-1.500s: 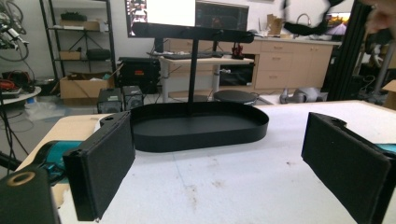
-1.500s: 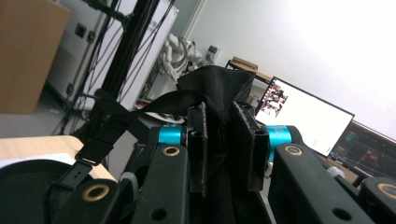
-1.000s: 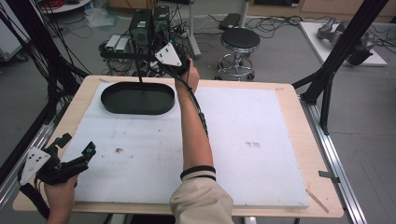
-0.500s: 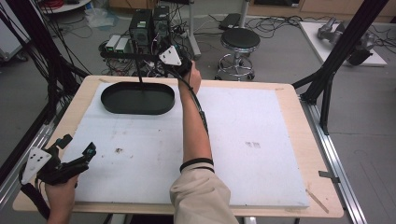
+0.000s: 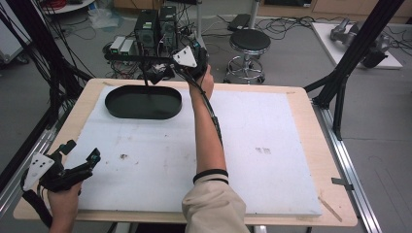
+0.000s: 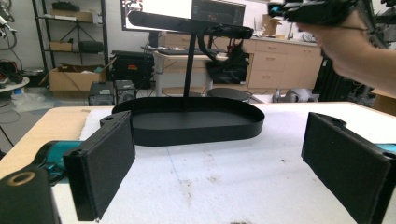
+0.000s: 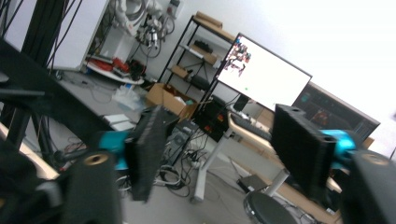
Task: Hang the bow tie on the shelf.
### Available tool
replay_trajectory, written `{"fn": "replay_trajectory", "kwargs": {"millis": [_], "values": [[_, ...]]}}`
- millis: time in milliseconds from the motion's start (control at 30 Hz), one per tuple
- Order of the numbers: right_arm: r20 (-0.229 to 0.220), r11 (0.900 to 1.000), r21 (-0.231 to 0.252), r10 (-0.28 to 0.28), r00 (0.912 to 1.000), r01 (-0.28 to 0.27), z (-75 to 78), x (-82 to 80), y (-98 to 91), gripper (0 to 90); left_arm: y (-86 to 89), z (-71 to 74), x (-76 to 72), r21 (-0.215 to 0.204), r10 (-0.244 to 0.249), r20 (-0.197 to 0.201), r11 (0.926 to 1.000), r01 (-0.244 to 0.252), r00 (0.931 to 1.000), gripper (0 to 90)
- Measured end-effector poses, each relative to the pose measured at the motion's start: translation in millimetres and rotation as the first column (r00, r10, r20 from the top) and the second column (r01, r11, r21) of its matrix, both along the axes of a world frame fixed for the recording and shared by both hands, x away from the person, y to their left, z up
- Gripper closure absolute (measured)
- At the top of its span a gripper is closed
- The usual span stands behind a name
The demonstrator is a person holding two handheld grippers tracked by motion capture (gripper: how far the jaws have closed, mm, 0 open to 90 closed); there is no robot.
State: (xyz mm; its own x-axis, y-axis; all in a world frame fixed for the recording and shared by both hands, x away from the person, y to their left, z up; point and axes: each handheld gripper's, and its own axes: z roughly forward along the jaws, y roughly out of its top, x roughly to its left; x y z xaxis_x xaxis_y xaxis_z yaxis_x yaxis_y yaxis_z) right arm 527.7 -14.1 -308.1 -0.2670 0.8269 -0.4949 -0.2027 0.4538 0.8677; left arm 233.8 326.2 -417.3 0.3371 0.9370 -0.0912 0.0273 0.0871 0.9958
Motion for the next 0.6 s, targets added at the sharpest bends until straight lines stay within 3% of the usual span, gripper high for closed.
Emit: {"fn": "replay_trajectory", "kwargs": {"millis": [167, 200, 300, 333, 433, 567, 600], "values": [[0.012, 0.9993, 0.037, 0.005, 0.9999, -0.005, 18.4, -19.1, -19.0, 23.6, 0.0, 0.4, 0.1, -0.009, -0.006, -0.009, 0.9999, 0.006, 0.9999, 10.2], [0.020, 0.9994, 0.031, 0.013, 0.9997, -0.013, 22.0, -26.2, -24.2, 23.6, 0.1, 0.1, 1.4, -0.024, -0.016, -0.019, 0.9996, 0.015, 0.9997, 10.2], [0.032, 1.0000, 0.010, 0.000, 0.9995, 0.000, 28.5, -46.8, -37.9, 23.5, 0.1, 0.2, 1.3, -0.018, -0.018, -0.025, 0.9997, 0.017, 0.9995, 10.2], [0.032, 1.0000, 0.010, 0.000, 0.9995, 0.000, 28.5, -46.8, -37.9, 23.5, 0.1, 0.7, 0.8, -0.018, -0.019, -0.024, 0.9997, 0.018, 0.9995, 10.2], [0.035, 0.9998, 0.020, 0.010, 0.9994, -0.010, 36.2, -76.6, -58.7, 22.3, -1.5, 2.9, 0.0, -0.024, -0.020, -0.012, 0.9995, 0.020, 0.9997, 10.2], [0.036, 0.9989, 0.046, 0.010, 0.9993, -0.012, 44.4, -105.0, -78.0, 21.8, -3.1, 3.7, -0.3, -0.018, -0.018, -0.016, 0.9997, 0.018, 0.9997, 10.3], [0.036, 0.9989, 0.046, 0.010, 0.9993, -0.012, 44.4, -105.0, -78.0, 21.8, -4.0, 4.0, -0.5, -0.018, -0.020, -0.015, 0.9996, 0.020, 0.9997, 10.3]]}}
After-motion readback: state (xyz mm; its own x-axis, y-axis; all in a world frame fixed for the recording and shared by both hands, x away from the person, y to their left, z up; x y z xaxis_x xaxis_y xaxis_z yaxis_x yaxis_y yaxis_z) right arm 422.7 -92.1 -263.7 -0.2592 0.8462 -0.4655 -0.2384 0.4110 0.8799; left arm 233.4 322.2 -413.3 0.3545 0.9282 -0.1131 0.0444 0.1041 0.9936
